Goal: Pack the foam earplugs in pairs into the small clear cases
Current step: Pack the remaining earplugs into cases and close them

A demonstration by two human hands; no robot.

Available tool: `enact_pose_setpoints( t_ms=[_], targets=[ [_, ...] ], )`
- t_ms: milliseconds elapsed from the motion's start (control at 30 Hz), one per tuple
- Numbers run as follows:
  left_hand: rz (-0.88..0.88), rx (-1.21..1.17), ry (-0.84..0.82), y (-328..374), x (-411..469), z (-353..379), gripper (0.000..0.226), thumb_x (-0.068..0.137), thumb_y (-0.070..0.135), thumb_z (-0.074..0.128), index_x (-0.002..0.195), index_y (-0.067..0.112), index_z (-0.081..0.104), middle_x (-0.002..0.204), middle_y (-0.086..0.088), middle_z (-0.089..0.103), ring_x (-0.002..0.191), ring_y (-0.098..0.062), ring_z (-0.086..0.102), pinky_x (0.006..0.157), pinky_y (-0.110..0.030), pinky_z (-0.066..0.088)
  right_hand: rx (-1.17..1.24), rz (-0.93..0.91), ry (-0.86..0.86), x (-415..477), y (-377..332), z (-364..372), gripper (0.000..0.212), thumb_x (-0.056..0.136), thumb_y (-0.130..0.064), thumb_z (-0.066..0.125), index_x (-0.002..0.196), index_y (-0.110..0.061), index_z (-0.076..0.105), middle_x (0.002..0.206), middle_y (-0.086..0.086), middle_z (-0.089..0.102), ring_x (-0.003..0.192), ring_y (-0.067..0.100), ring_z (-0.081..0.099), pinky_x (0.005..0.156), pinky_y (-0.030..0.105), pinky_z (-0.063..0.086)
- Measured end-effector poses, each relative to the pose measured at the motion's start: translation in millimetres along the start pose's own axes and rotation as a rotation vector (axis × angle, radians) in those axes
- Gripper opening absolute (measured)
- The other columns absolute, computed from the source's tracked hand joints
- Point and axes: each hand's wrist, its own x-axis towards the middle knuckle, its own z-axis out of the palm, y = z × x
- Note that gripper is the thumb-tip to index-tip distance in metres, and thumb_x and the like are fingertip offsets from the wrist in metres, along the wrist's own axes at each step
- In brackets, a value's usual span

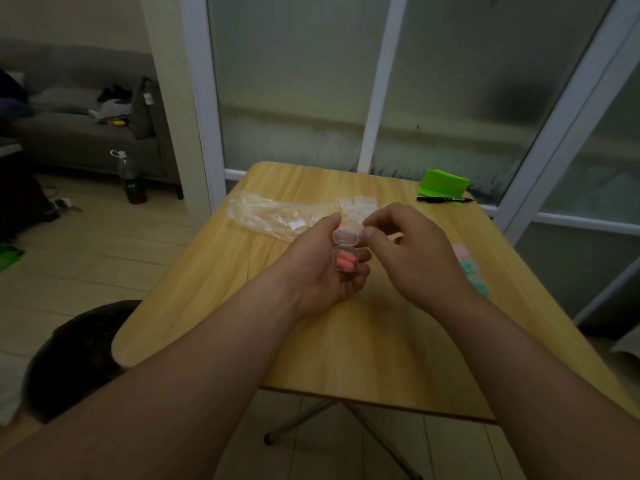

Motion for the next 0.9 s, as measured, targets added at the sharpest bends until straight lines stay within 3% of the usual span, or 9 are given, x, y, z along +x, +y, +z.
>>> enact_pose_setpoints(
  t_ms=[133, 233, 300, 367, 400, 500, 633, 767, 900],
  targets=[
    [-0.042, 0.055, -0.022, -1, -3, -1, 0.053, 0.107, 0.062, 0.029, 0.107, 0.016, 0.056, 0.075, 0.000, 0.044, 0.061, -0.012, 0.046, 0.062, -0.028, 0.040, 0.094, 0.175, -0.084, 0, 5, -1, 0.023, 0.107, -0.032, 0.058, 0.126, -0.025, 0.069, 0.112, -0.012, 0.070, 0.101, -0.002, 0.062, 0.079, 0.021, 0.045],
    [-0.053, 0.040, -0.032, -1, -5, -1, 0.054, 0.107, 0.064, 0.031, 0.096, 0.017, 0.056, 0.074, -0.001, 0.042, 0.060, -0.013, 0.044, 0.064, -0.028, 0.039, 0.114, 0.128, -0.131, -2, -1, -1, 0.027, 0.110, -0.036, 0.052, 0.127, -0.031, 0.072, 0.116, -0.014, 0.071, 0.105, -0.001, 0.062, 0.085, 0.023, 0.048],
    [-0.048, -0.019, -0.012, 1, -4, -2, 0.055, 0.107, 0.062, 0.032, 0.105, 0.014, 0.059, 0.071, -0.001, 0.044, 0.054, -0.012, 0.045, 0.065, -0.027, 0.040, 0.116, 0.057, -0.132, -4, -7, -1, 0.025, 0.109, -0.036, 0.052, 0.121, -0.032, 0.075, 0.114, -0.015, 0.071, 0.106, -0.001, 0.062, 0.089, 0.026, 0.049],
    [-0.029, -0.074, 0.014, 3, -2, -6, 0.061, 0.108, 0.060, 0.034, 0.128, 0.010, 0.062, 0.073, -0.001, 0.052, 0.053, -0.011, 0.049, 0.068, -0.027, 0.045, 0.095, 0.009, -0.136, -6, -11, 1, 0.018, 0.105, -0.035, 0.059, 0.112, -0.033, 0.076, 0.109, -0.013, 0.069, 0.104, 0.001, 0.062, 0.089, 0.028, 0.049],
    [-0.018, -0.086, 0.021, 4, -1, -8, 0.068, 0.108, 0.060, 0.034, 0.138, 0.005, 0.061, 0.077, -0.002, 0.057, 0.056, -0.011, 0.053, 0.074, -0.028, 0.048, 0.079, -0.012, -0.150, -8, -12, 2, 0.014, 0.103, -0.034, 0.064, 0.107, -0.032, 0.077, 0.106, -0.012, 0.068, 0.102, 0.003, 0.061, 0.088, 0.029, 0.048],
    [-0.001, -0.075, 0.032, 6, 2, -14, 0.074, 0.107, 0.060, 0.037, 0.143, -0.001, 0.058, 0.108, -0.010, 0.064, 0.080, -0.017, 0.060, 0.106, -0.031, 0.044, 0.027, -0.061, -0.212, -14, -14, 5, 0.012, 0.097, -0.038, 0.073, 0.105, -0.030, 0.076, 0.104, -0.011, 0.068, 0.102, 0.004, 0.059, 0.089, 0.028, 0.048],
    [0.018, -0.091, 0.027, 4, 2, -11, 0.068, 0.107, 0.053, 0.042, 0.149, -0.001, 0.052, 0.108, -0.013, 0.058, 0.078, -0.020, 0.055, 0.086, -0.033, 0.046, -0.032, -0.070, -0.246, -17, -14, 7, 0.015, 0.097, -0.043, 0.073, 0.105, -0.034, 0.065, 0.107, -0.016, 0.068, 0.101, -0.001, 0.058, 0.081, 0.021, 0.048],
    [0.049, -0.008, 0.018, 2, 0, -8, 0.057, 0.104, 0.032, 0.047, 0.149, -0.002, 0.051, 0.122, -0.018, 0.057, 0.103, -0.028, 0.059, 0.090, -0.036, 0.053, 0.005, -0.042, -0.207, -14, -10, 6, 0.024, 0.096, -0.040, 0.074, 0.109, -0.032, 0.056, 0.109, -0.014, 0.067, 0.097, -0.008, 0.062, 0.072, 0.014, 0.049],
    [0.082, 0.106, 0.035, -4, 0, -6, 0.036, 0.103, 0.009, 0.050, 0.135, 0.007, 0.066, 0.116, -0.016, 0.064, 0.089, -0.018, 0.064, 0.074, -0.032, 0.061, 0.009, -0.022, -0.203, -12, 1, 2, 0.044, 0.097, -0.031, 0.076, 0.133, -0.029, 0.052, 0.117, -0.018, 0.062, 0.101, -0.023, 0.057, 0.079, 0.002, 0.044]
  ],
)
